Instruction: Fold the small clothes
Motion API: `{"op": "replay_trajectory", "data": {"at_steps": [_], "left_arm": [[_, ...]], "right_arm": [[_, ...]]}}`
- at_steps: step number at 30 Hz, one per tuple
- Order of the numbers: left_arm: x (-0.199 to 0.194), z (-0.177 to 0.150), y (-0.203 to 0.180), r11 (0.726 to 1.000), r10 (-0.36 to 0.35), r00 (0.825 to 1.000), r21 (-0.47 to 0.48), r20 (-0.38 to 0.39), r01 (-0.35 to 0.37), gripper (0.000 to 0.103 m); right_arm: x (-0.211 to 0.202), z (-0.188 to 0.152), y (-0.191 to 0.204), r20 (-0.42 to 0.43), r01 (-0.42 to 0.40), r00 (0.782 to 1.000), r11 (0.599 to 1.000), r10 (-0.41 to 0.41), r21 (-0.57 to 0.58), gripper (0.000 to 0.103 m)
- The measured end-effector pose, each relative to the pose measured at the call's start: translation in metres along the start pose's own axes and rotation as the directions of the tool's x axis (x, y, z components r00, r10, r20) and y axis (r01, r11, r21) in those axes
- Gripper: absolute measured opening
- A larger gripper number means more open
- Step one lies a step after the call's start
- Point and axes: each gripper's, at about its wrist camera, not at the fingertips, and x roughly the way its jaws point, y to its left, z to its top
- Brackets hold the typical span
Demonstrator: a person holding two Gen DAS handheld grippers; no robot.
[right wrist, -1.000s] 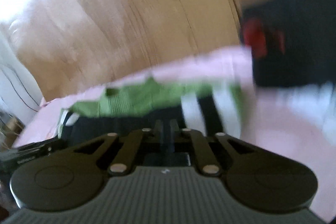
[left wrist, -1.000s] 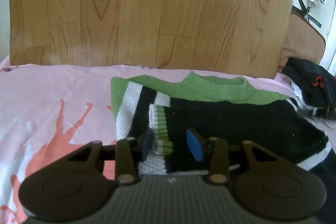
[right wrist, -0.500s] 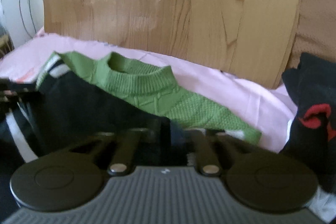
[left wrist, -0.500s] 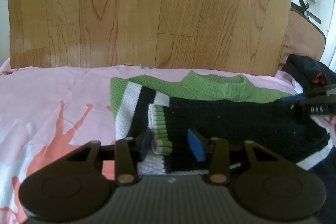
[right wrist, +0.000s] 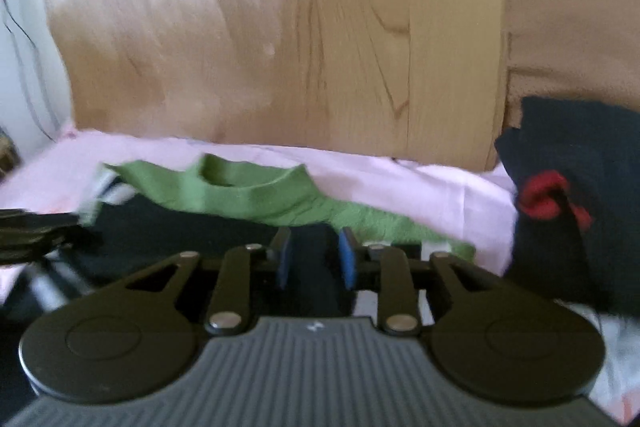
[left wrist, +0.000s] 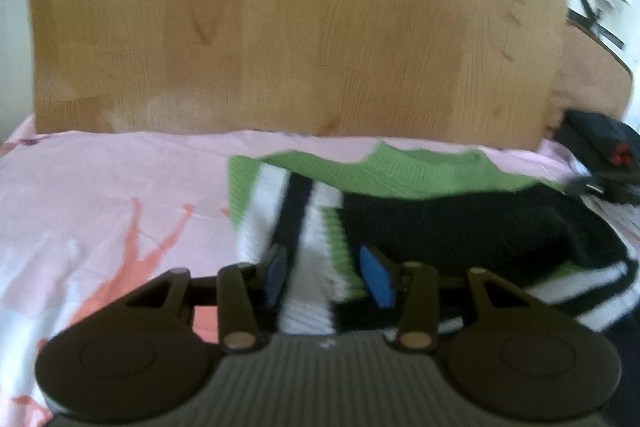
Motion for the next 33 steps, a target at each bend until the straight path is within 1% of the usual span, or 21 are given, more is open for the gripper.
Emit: {"op": "replay_trajectory", "data": {"at_steps": [2,3,4,6,8,10,13,15,17,19,20,21,22,24,25,27,29,30,31,32,33], "left_arm": [[0.002,0.001,0.011,0.999,0.009,1.0,-0.053,-0.009,-0.01,0.041],[0.005,0.001,0.017,0.997,0.003,1.0,-0.082,-0.024,-0.005,0.041],[0.006,0.002,0.02,0.995,-0.006,1.0,-0.102,-0.028,0.003,0.041],[0.006,0.002,0.021,0.994,-0.003,1.0,-0.106,-0.024,0.0,0.04],[0.004,0.001,0.019,0.995,0.011,1.0,-0.099,-0.014,-0.013,0.04],[0.003,0.001,0.02,0.994,0.026,1.0,-0.106,-0.006,-0.026,0.041],[0.004,0.002,0.026,0.99,0.035,0.999,-0.135,-0.014,-0.037,0.041],[0.007,0.002,0.031,0.987,0.035,0.999,-0.154,-0.034,-0.04,0.041],[0.008,0.002,0.034,0.985,0.031,0.999,-0.169,-0.045,-0.038,0.041],[0.007,0.003,0.035,0.985,0.034,0.999,-0.17,-0.04,-0.04,0.041],[0.005,0.003,0.035,0.985,0.038,0.999,-0.168,-0.032,-0.042,0.041],[0.002,0.004,0.036,0.985,0.038,0.999,-0.17,-0.016,-0.04,0.041],[-0.001,0.005,0.037,0.984,0.033,0.999,-0.176,0.003,-0.032,0.041],[-0.009,0.007,0.039,0.982,0.016,0.999,-0.187,0.045,-0.007,0.042],[-0.011,0.007,0.039,0.982,0.011,0.998,-0.189,0.058,0.0,0.042],[-0.013,0.008,0.038,0.982,-0.017,0.997,-0.185,0.072,0.03,0.042],[-0.01,0.008,0.029,0.989,-0.035,0.998,-0.14,0.054,0.043,0.042],[-0.004,0.006,0.021,0.995,-0.008,1.0,-0.097,0.024,0.01,0.042],[0.006,0.003,0.013,0.998,0.037,0.999,-0.049,-0.02,-0.038,0.043],[0.011,0.001,0.01,0.998,0.063,0.997,-0.029,-0.034,-0.064,0.046],[0.009,0.002,0.011,0.998,0.058,0.998,-0.038,-0.022,-0.058,0.046]], "right_arm": [[-0.015,-0.017,-0.007,-0.044,-0.039,0.998,0.999,0.039,0.012,0.029],[-0.018,-0.032,-0.011,-0.102,-0.034,0.994,0.999,0.034,0.001,0.025],[-0.025,-0.043,-0.013,-0.09,-0.032,0.996,0.999,0.03,-0.023,0.022],[-0.04,-0.052,-0.016,-0.102,-0.023,0.995,0.999,0.02,-0.03,0.021],[-0.05,-0.047,-0.013,-0.101,-0.011,0.995,1.0,0.008,-0.029,0.024],[-0.055,-0.037,-0.005,-0.06,-0.02,0.998,0.999,0.018,-0.036,0.024],[-0.046,-0.023,0.014,-0.006,-0.052,0.999,0.998,0.052,-0.043,0.024],[-0.029,-0.016,0.03,0.012,-0.099,0.995,0.995,0.099,-0.033,0.024],[-0.007,-0.019,0.046,-0.02,-0.152,0.988,0.988,0.152,-0.019,0.024],[0.026,-0.033,0.071,-0.146,-0.215,0.967,0.976,0.21,-0.018,0.026],[0.025,-0.036,0.088,-0.097,-0.189,0.979,0.976,0.179,-0.109,0.025],[0.024,-0.035,0.104,-0.1,-0.166,0.984,0.969,0.15,-0.185,0.016],[0.021,-0.031,0.107,-0.119,-0.184,0.979,0.965,0.164,-0.184,0.01],[0.005,-0.027,0.099,-0.117,-0.275,0.958,0.953,0.261,-0.126,0.011],[-0.006,-0.028,0.093,-0.102,-0.272,0.96,0.955,0.261,-0.115,0.011],[-0.03,-0.034,0.078,-0.07,-0.22,0.974,0.97,0.214,-0.101,0.014],[-0.043,-0.048,0.058,-0.11,-0.168,0.981,0.984,0.162,-0.054,0.019],[-0.047,-0.059,0.045,-0.167,-0.106,0.981,0.994,0.1,-0.022,0.019],[-0.059,-0.07,0.032,-0.18,-0.068,0.981,0.998,0.07,0.016,0.016],[-0.077,-0.076,0.022,-0.167,-0.073,0.982,0.995,0.084,0.072,0.02],[-0.099,-0.081,0.013,-0.149,-0.075,0.984,0.99,0.093,0.123,0.02]]}}
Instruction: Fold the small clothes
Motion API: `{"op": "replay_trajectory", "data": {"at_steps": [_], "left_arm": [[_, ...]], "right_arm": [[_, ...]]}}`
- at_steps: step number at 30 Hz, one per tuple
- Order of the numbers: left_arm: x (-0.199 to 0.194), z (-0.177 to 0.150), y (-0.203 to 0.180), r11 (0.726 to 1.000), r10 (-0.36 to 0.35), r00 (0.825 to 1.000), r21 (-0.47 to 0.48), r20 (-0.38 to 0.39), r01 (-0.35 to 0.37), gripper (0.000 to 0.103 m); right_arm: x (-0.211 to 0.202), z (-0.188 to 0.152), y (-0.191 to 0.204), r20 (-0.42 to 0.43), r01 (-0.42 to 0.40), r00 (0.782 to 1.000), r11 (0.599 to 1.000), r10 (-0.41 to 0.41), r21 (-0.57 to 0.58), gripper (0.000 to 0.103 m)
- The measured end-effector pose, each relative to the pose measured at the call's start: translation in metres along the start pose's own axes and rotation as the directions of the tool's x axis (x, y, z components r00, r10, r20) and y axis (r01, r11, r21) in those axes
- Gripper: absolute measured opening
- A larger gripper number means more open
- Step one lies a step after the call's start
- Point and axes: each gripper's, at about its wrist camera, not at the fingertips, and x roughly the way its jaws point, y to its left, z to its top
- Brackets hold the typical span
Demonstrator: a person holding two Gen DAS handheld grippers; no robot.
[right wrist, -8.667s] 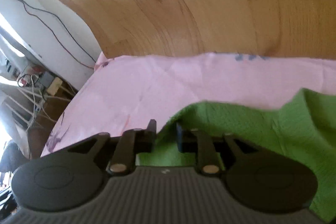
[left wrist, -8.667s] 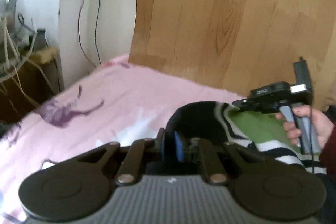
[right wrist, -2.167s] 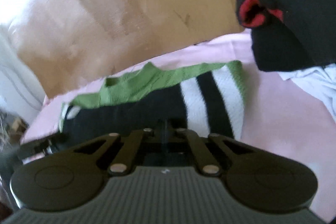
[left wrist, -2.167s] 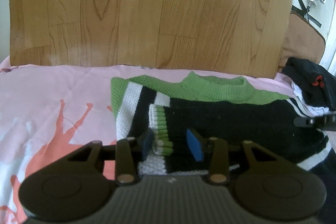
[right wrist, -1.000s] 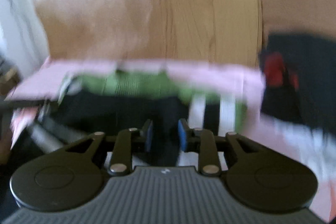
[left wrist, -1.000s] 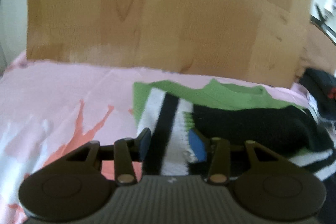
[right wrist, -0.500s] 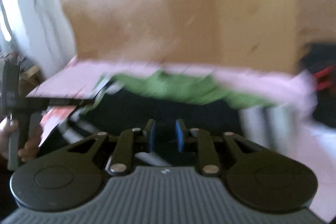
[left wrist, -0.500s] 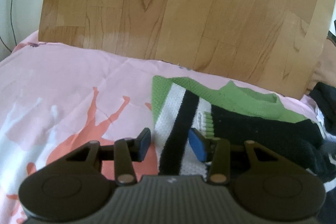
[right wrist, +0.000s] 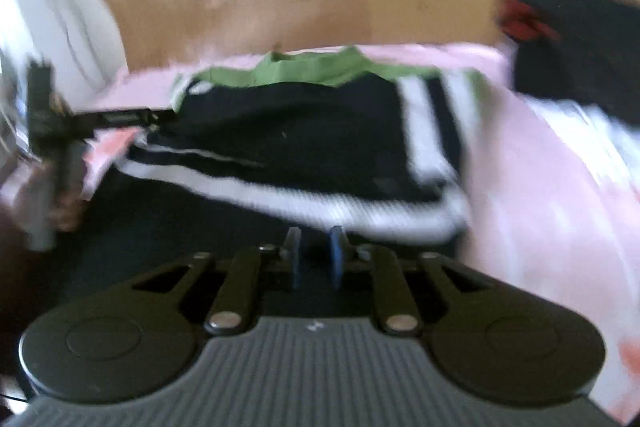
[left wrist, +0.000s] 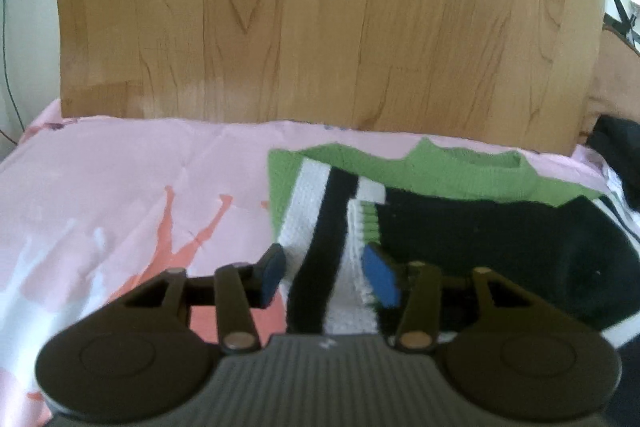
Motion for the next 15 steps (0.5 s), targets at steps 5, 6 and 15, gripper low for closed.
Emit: {"op": "replay_trajectory", "data": {"at_steps": [5,6,15], "left_arm": [[0.001,0.003,0.029,0.984,-0.031,0.999,-0.179,-0.038,0.023,0.048],[-0.005,0.004,0.033,0.981,-0.013,0.999,-0.195,-0.05,0.003,0.047],[-0.153,-0.041,0.047,0.994,-0.093,0.993,-0.053,0.077,0.097,0.051]], "right_arm": [[-0.099,-0.055,-0.014,0.128,-0.009,0.992,0.995,-0.004,0.099,0.027],[-0.11,-0.068,-0.016,0.128,-0.019,0.992,0.993,0.004,0.118,0.027],[-0.116,-0.139,-0.015,0.042,-0.168,0.986,0.963,0.163,0.212,0.027]]}}
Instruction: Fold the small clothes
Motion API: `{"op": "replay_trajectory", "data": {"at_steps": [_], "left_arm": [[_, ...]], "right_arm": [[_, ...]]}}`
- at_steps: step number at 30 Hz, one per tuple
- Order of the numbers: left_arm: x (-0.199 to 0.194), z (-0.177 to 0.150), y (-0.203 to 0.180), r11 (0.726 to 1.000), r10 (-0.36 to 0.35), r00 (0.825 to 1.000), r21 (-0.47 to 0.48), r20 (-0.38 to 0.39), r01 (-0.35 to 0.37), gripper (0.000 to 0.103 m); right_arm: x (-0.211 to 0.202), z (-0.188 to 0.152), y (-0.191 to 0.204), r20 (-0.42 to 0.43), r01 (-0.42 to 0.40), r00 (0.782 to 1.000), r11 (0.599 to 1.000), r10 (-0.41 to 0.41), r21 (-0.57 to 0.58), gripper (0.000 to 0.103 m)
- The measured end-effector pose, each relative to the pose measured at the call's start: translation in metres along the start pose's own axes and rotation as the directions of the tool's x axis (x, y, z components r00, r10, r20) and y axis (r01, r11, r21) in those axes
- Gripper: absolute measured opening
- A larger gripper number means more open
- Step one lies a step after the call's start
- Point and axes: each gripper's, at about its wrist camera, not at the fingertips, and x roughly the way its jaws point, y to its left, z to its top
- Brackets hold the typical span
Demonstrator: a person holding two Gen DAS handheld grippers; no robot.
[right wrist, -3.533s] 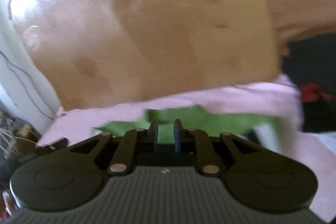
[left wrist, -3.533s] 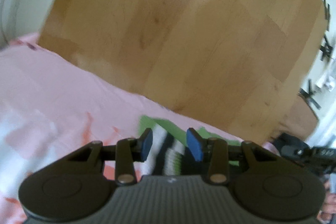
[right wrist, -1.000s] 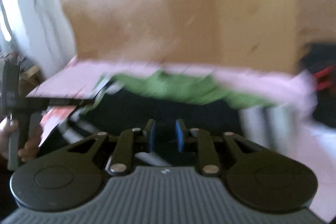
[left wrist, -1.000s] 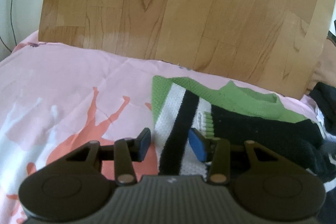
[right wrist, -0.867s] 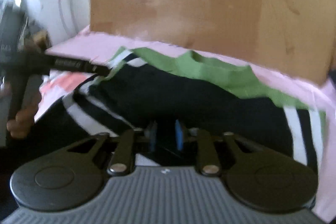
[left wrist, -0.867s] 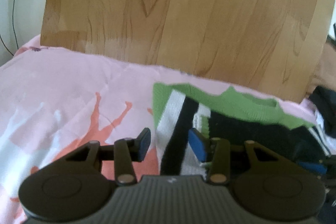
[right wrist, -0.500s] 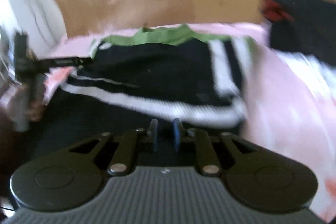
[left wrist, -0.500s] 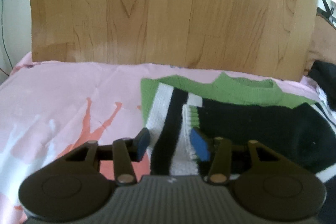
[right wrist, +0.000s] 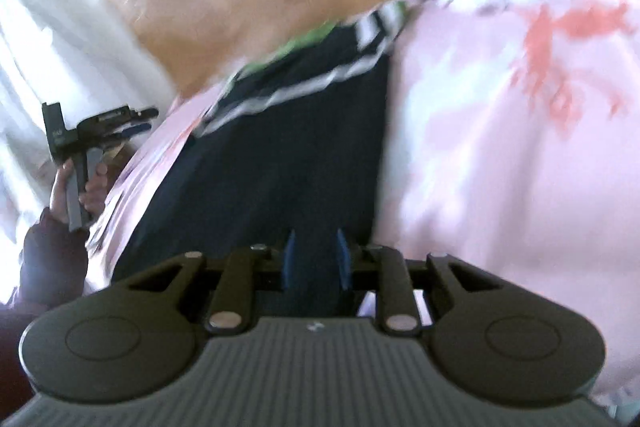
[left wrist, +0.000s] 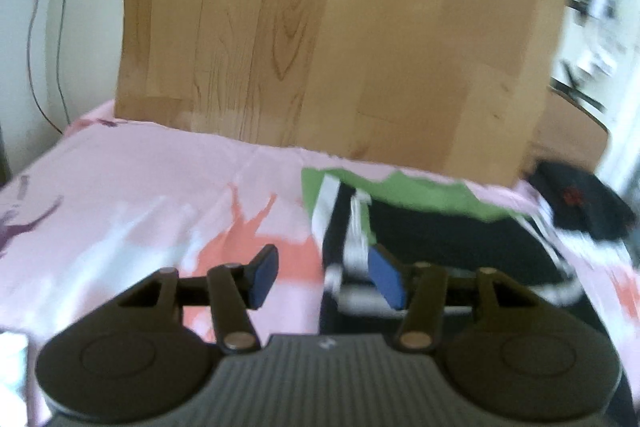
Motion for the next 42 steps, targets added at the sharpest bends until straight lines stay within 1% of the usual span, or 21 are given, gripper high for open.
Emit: {"op": "replay_trajectory", "data": {"at_steps": [2,4,7,11,14,15,18,20,21,23,24,25,26,28,30,33,35,38,40,41,42], "left_arm": [[-0.036,-0.024,0.008,1.0,-0.008,1.0,0.015,-0.021,0.009,0.051],[-0.062,-0.045,0.017,1.0,-0.015,0.998,0.007,-0.055,0.015,0.051],[-0.093,-0.083,0.023,0.999,-0.031,0.991,-0.031,-0.13,0.027,0.051],[-0.109,-0.118,0.016,0.995,-0.079,0.976,-0.082,-0.204,0.064,0.051],[-0.106,-0.132,0.01,0.99,-0.109,0.965,-0.111,-0.238,0.084,0.051],[-0.107,-0.135,0.007,0.992,-0.097,0.969,-0.102,-0.227,0.076,0.052],[-0.11,-0.134,0.001,0.994,-0.075,0.965,-0.096,-0.253,0.052,0.051],[-0.113,-0.135,-0.003,0.994,-0.09,0.955,-0.089,-0.281,0.068,0.049],[-0.112,-0.136,-0.007,0.994,-0.094,0.948,-0.074,-0.304,0.075,0.049],[-0.113,-0.139,-0.019,0.998,-0.065,0.944,-0.009,-0.322,0.065,0.049],[-0.113,-0.14,-0.022,0.998,-0.06,0.943,0.01,-0.327,0.067,0.046],[-0.113,-0.139,-0.024,0.998,-0.058,0.941,0.015,-0.334,0.067,0.022],[-0.113,-0.139,-0.024,0.998,-0.059,0.939,0.009,-0.339,0.066,0.009],[-0.116,-0.132,-0.019,0.995,-0.095,0.943,-0.037,-0.319,0.088,0.009],[-0.125,-0.122,-0.014,0.989,-0.144,0.954,-0.08,-0.263,0.127,0.008],[-0.132,-0.098,-0.003,0.97,-0.21,0.965,-0.154,-0.16,0.185,0.009],[-0.124,-0.077,0.004,0.958,-0.228,0.968,-0.203,-0.104,0.204,0.009],[-0.094,-0.035,0.005,0.952,-0.214,0.976,-0.234,-0.048,0.198,0.009],[-0.061,-0.002,0.002,0.957,-0.184,0.983,-0.231,-0.005,0.177,0.011],[-0.041,0.012,0.0,0.966,-0.142,0.99,-0.219,0.012,0.141,0.019],[-0.023,0.021,-0.002,0.976,-0.075,0.997,-0.203,0.01,0.075,0.027]], "right_arm": [[-0.001,-0.015,0.002,-0.069,-0.055,0.996,0.998,0.053,-0.028,0.027],[-0.01,-0.021,0.001,-0.053,-0.061,0.997,0.997,0.059,-0.037,0.026],[-0.023,-0.019,-0.006,-0.016,-0.082,0.996,0.997,0.082,-0.005,0.027],[-0.017,-0.015,-0.007,-0.066,-0.072,0.995,0.997,0.071,-0.01,0.03],[0.003,-0.016,-0.003,-0.113,-0.097,0.989,0.995,0.096,-0.01,0.034],[0.005,-0.019,-0.005,-0.106,-0.116,0.988,0.993,0.115,-0.007,0.035],[-0.002,-0.024,-0.008,-0.101,-0.141,0.985,0.99,0.143,0.03,0.035],[-0.01,-0.029,-0.009,-0.105,-0.152,0.982,0.988,0.155,0.035,0.035],[-0.009,-0.03,-0.01,-0.106,-0.154,0.982,0.987,0.158,0.043,0.035],[-0.009,-0.03,-0.013,-0.102,-0.161,0.981,0.985,0.167,0.066,0.033],[-0.014,-0.031,-0.017,-0.104,-0.172,0.978,0.983,0.179,0.07,0.024],[-0.013,-0.032,-0.017,-0.102,-0.192,0.975,0.98,0.197,0.06,0.015],[-0.012,-0.032,-0.016,-0.102,-0.203,0.973,0.978,0.207,0.055,0.008],[-0.02,-0.029,-0.019,-0.062,-0.253,0.965,0.966,0.256,0.053,0.008],[-0.032,-0.017,-0.019,0.011,-0.299,0.954,0.953,0.299,0.043,0.007],[-0.044,0.008,-0.023,0.109,-0.299,0.949,0.954,0.295,0.029,0.007],[-0.044,0.032,-0.028,0.164,-0.291,0.945,0.956,0.282,0.036,0.007],[-0.028,0.076,-0.031,0.235,-0.264,0.94,0.964,0.247,0.041,0.007],[0.0,0.11,-0.035,0.288,-0.187,0.945,0.979,0.157,0.079,0.008],[0.014,0.122,-0.041,0.306,-0.154,0.944,0.984,0.12,0.089,0.014],[0.031,0.133,-0.043,0.311,-0.085,0.949,0.993,0.058,0.076,0.026]]}}
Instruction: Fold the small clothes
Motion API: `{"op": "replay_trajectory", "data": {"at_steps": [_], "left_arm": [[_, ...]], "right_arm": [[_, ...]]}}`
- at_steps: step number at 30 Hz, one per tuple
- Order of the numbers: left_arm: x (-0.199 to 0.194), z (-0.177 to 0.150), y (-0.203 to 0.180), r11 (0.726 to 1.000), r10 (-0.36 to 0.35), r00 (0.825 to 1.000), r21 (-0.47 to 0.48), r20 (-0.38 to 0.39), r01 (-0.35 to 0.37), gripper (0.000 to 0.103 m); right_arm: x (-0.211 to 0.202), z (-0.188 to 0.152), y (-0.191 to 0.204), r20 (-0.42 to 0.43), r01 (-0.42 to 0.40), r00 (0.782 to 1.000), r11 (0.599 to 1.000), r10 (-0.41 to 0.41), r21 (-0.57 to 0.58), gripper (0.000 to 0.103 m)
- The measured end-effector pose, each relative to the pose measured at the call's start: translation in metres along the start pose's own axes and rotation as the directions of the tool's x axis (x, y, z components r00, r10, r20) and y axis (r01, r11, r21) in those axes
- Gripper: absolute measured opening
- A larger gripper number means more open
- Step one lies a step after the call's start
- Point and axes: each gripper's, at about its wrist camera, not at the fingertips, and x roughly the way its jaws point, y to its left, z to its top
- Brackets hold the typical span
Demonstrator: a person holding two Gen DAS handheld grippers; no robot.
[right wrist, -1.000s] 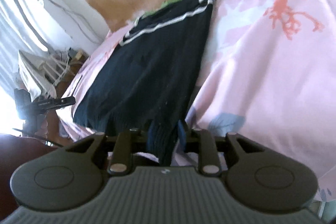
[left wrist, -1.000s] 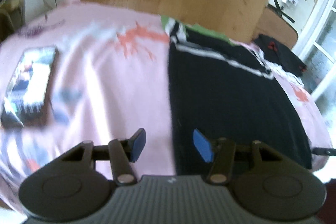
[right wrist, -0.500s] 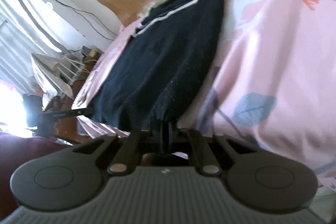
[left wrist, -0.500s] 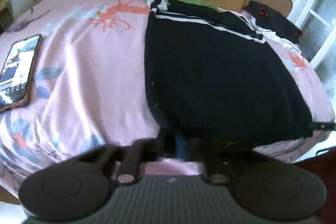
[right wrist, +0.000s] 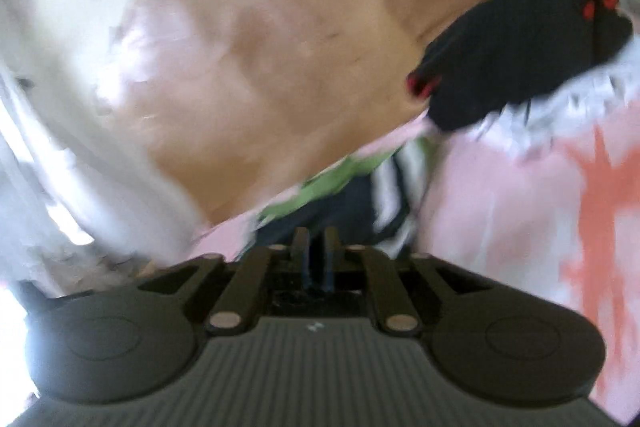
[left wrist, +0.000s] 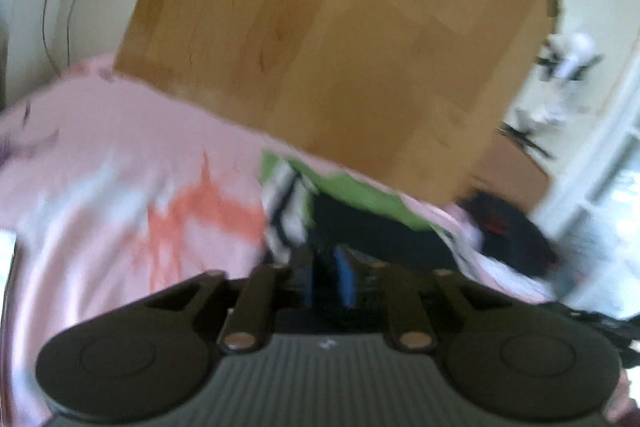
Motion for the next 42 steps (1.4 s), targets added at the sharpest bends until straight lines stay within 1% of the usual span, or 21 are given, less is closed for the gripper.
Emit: {"op": "replay_trajectory", "data": {"at_steps": [1,2,3,5,7,12,16,19,20,21,22,23,24,26,28,31,32,33,36,37,42], "left_arm": [[0.017,0.004,-0.002,0.996,0.087,0.996,0.002,-0.012,-0.087,0.033],[0.028,0.005,-0.002,0.99,0.139,0.99,0.002,-0.036,-0.139,0.033],[0.031,0.001,0.0,0.99,0.139,0.989,0.006,-0.051,-0.139,0.033],[0.025,-0.014,0.007,0.996,0.089,0.995,0.019,-0.037,-0.089,0.047],[0.022,-0.03,0.016,0.994,0.112,0.993,0.019,-0.04,-0.112,0.052],[0.04,-0.052,0.013,0.997,0.074,0.993,0.016,-0.09,-0.073,0.052],[0.048,-0.056,0.004,0.994,0.086,0.993,0.076,-0.085,-0.079,0.052],[0.055,-0.056,0.001,0.993,0.093,0.993,0.079,-0.073,-0.087,0.052],[0.059,-0.056,0.001,0.993,0.096,0.993,0.073,-0.073,-0.09,0.05],[0.062,-0.057,0.002,0.993,0.097,0.993,0.07,-0.075,-0.091,0.048],[0.065,-0.058,0.002,0.993,0.102,0.992,0.072,-0.076,-0.096,0.036],[0.067,-0.059,0.001,0.991,0.109,0.991,0.085,-0.073,-0.103,0.015],[0.067,-0.06,0.0,0.988,0.123,0.99,0.105,-0.065,-0.116,0.008],[0.066,-0.062,0.0,0.982,0.133,0.99,0.138,-0.045,-0.125,0.009],[0.07,-0.065,0.002,0.98,0.142,0.989,0.147,-0.049,-0.133,0.01],[0.072,-0.073,0.003,0.975,0.143,0.99,0.174,-0.014,-0.138,0.012],[0.071,-0.075,0.001,0.972,0.144,0.99,0.188,-0.002,-0.141,0.012],[0.069,-0.076,0.0,0.971,0.142,0.99,0.196,0.004,-0.14,0.014],[0.065,-0.077,0.001,0.972,0.13,0.991,0.196,0.023,-0.132,0.032],[0.064,-0.077,0.001,0.97,0.146,0.989,0.191,0.035,-0.15,0.044],[0.062,-0.075,0.005,0.976,0.131,0.991,0.168,0.042,-0.136,0.045]], "right_arm": [[0.016,0.003,-0.002,-0.013,0.096,0.995,0.995,-0.096,-0.034,0.036],[0.024,0.004,-0.007,-0.033,0.184,0.982,0.982,-0.186,-0.035,0.04],[0.023,0.001,-0.009,-0.043,0.187,0.981,0.982,-0.188,-0.029,0.04],[0.006,-0.015,-0.016,-0.031,0.096,0.995,0.995,-0.096,0.0,0.041],[-0.007,-0.034,-0.02,-0.038,0.063,0.997,0.998,-0.062,0.029,0.042],[-0.001,-0.06,-0.011,-0.078,0.132,0.988,0.989,-0.136,-0.06,0.045],[0.016,-0.045,0.0,-0.071,0.118,0.99,0.989,-0.124,-0.088,0.05],[0.038,-0.037,0.009,-0.078,0.156,0.982,0.976,-0.169,-0.154,0.05],[0.047,-0.038,0.013,-0.094,0.167,0.978,0.967,-0.188,-0.194,0.041],[0.055,-0.041,0.018,-0.106,0.183,0.971,0.953,-0.213,-0.241,0.011],[0.059,-0.043,0.021,-0.103,0.206,0.964,0.936,-0.243,-0.284,0.011],[0.056,-0.046,0.024,-0.075,0.232,0.961,0.921,-0.267,-0.312,0.011],[0.05,-0.046,0.025,-0.04,0.259,0.958,0.913,-0.285,-0.315,0.01],[0.037,-0.044,0.018,0.021,0.321,0.945,0.909,-0.327,-0.266,0.01],[0.036,-0.05,0.011,-0.01,0.333,0.938,0.912,-0.345,-0.24,0.011],[0.03,-0.055,0.014,0.0,0.322,0.942,0.906,-0.335,-0.273,0.025],[0.025,-0.053,0.012,0.012,0.315,0.947,0.914,-0.322,-0.254,0.039],[0.018,-0.05,0.009,0.035,0.308,0.951,0.926,-0.308,-0.218,0.045],[0.008,-0.046,-0.012,0.058,0.319,0.948,0.941,-0.314,-0.111,0.045],[0.01,-0.048,-0.017,0.05,0.331,0.944,0.94,-0.327,-0.085,0.046],[-0.006,-0.054,-0.042,0.079,0.279,0.956,0.958,-0.284,0.066,0.045]]}}
